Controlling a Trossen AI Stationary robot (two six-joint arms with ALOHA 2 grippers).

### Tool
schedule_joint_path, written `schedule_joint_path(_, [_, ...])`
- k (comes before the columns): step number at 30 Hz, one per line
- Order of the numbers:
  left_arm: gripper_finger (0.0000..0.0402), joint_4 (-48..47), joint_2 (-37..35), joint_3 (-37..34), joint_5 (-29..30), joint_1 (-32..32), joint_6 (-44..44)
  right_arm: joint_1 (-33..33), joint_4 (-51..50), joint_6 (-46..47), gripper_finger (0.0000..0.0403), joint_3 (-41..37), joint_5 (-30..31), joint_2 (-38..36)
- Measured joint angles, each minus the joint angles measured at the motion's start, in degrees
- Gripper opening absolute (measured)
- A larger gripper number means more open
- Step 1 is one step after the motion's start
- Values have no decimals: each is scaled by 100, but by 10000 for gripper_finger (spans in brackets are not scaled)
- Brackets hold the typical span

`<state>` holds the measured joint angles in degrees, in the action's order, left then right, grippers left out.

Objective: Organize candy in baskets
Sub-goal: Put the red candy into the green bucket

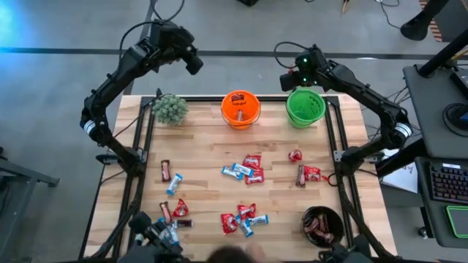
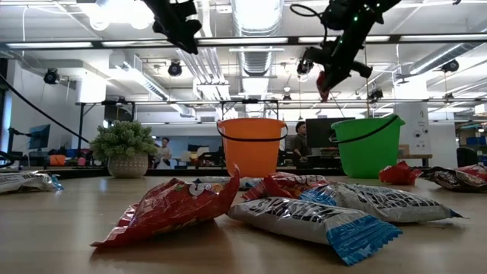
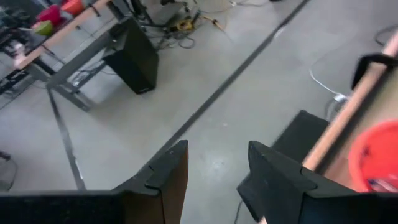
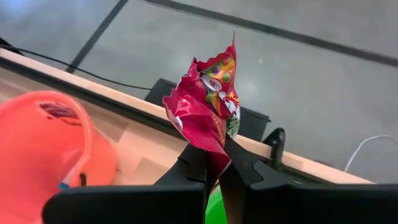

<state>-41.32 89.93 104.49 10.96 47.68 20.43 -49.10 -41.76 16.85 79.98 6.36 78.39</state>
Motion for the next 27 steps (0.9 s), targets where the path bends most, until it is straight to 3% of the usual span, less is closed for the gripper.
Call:
schedule_joint_path(3, [150,148,0,0,-173,146,-11,-130,-238,60,9,219,-163,157])
schedule_joint_path(11, [150,234,0,0,-218,335,-80,-384,-2259,528,9,827,-187,337])
schedule_joint_path(27, [150,171,0,0,-325,333,-341,-380,-3738,604,9,990,-514,282])
